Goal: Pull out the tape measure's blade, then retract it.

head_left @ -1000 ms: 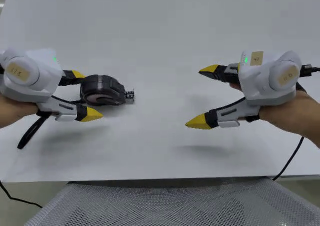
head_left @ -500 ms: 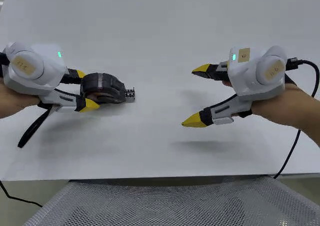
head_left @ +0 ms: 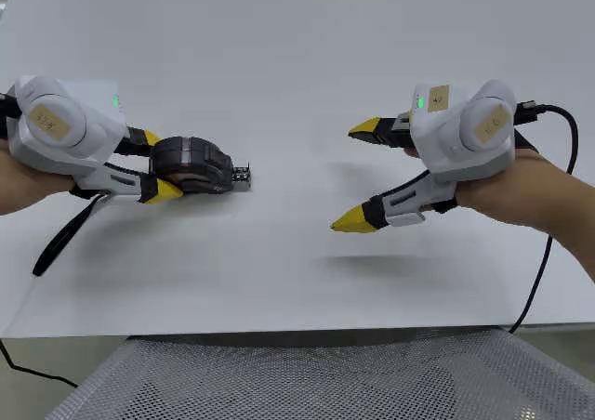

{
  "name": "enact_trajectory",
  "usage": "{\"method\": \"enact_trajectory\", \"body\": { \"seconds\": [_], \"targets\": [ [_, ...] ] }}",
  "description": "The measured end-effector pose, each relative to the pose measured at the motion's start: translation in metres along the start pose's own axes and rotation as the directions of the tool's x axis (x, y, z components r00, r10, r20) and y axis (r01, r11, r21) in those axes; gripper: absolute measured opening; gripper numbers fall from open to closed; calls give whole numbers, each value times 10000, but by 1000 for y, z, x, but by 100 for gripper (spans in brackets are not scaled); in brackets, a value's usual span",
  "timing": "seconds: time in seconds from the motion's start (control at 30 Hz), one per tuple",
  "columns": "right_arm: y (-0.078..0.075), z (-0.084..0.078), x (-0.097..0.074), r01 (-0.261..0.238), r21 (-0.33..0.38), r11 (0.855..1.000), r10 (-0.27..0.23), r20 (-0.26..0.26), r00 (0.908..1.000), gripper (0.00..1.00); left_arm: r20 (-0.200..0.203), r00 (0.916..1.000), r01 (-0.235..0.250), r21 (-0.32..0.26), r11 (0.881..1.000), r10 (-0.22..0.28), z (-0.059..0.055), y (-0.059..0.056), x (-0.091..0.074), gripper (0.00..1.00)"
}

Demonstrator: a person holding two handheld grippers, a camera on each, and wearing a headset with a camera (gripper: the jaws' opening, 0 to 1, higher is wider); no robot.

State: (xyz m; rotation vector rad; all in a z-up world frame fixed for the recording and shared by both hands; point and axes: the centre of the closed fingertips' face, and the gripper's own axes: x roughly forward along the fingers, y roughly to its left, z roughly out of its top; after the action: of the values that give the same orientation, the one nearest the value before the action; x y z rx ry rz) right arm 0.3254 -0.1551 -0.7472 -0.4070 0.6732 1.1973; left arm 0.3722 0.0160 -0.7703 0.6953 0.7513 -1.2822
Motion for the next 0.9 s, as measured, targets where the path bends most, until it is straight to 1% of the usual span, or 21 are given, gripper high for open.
{"method": "enact_trajectory", "body": {
  "seconds": [0.2,0.27,0.4,0.63,0.67,0.73,0.9],
  "targets": [
    [-3,5,9,-79,-69,9999,79,44,10000,72,-190,9998,25,172,9998,-22,0,-1,0,27],
    [-4,9,13,-59,-215,9998,63,168,9998,68,-210,9998,30,194,9998,-26,0,0,0,27],
    [-4,13,24,-98,-291,9995,105,228,9997,65,-207,9998,22,129,9999,-20,0,0,0,26],
    [-4,23,43,-301,-275,9992,313,467,9984,61,-251,9997,-2,146,9999,6,0,0,1,26],
    [-4,24,45,-271,-283,9992,285,503,9983,60,-262,9997,-10,132,9999,13,0,0,1,26],
    [-3,27,51,-364,-306,9989,380,553,9977,57,-266,9996,-3,130,9999,6,0,0,1,26],
    [-3,32,62,-488,-297,9984,508,690,9963,53,-302,9995,24,138,9999,-20,0,0,1,26]
  ]
}}
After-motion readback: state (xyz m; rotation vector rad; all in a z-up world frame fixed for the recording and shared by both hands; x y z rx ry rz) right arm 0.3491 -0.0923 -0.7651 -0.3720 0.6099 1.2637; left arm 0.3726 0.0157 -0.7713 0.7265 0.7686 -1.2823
